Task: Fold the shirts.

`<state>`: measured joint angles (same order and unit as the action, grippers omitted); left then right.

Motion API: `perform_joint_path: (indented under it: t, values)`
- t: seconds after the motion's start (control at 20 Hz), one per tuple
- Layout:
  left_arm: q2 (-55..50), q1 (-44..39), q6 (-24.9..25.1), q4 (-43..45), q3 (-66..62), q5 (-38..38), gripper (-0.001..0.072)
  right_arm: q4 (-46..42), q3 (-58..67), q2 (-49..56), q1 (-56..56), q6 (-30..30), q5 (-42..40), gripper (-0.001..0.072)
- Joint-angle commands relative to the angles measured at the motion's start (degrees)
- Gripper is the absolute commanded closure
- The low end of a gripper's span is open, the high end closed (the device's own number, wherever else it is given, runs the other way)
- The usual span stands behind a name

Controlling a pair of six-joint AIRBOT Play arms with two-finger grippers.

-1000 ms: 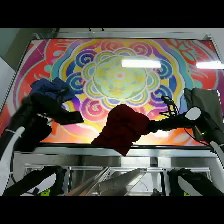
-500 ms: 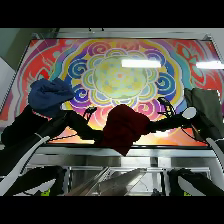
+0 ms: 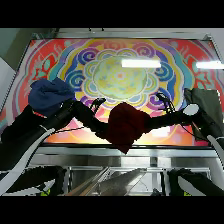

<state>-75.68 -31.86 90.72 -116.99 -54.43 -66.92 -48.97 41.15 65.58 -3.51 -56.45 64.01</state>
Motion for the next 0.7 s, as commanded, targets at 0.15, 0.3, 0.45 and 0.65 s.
perform_joint_path:
  t: [0.15,0.3,0.45,0.65]
  values:
    - [1.27,7.93,2.82,0.33,-2.32,-1.84,0.0690,-2.60,3.74,-1.16,4.70,-2.99,2.10,0.0132]
    - [1.25,10.75,4.66,-0.24,-0.87,-1.60,0.0690,-3.02,3.69,2.67,5.51,-0.98,0.24,0.0123]
    - [1.33,11.56,5.49,-0.11,-0.96,-2.12,0.0690,0.52,3.69,8.79,4.98,3.15,1.01,0.0124]
    - [1.33,11.54,5.92,-0.04,-0.96,-1.99,0.0690,5.22,3.69,12.04,4.33,9.66,3.76,0.0419]
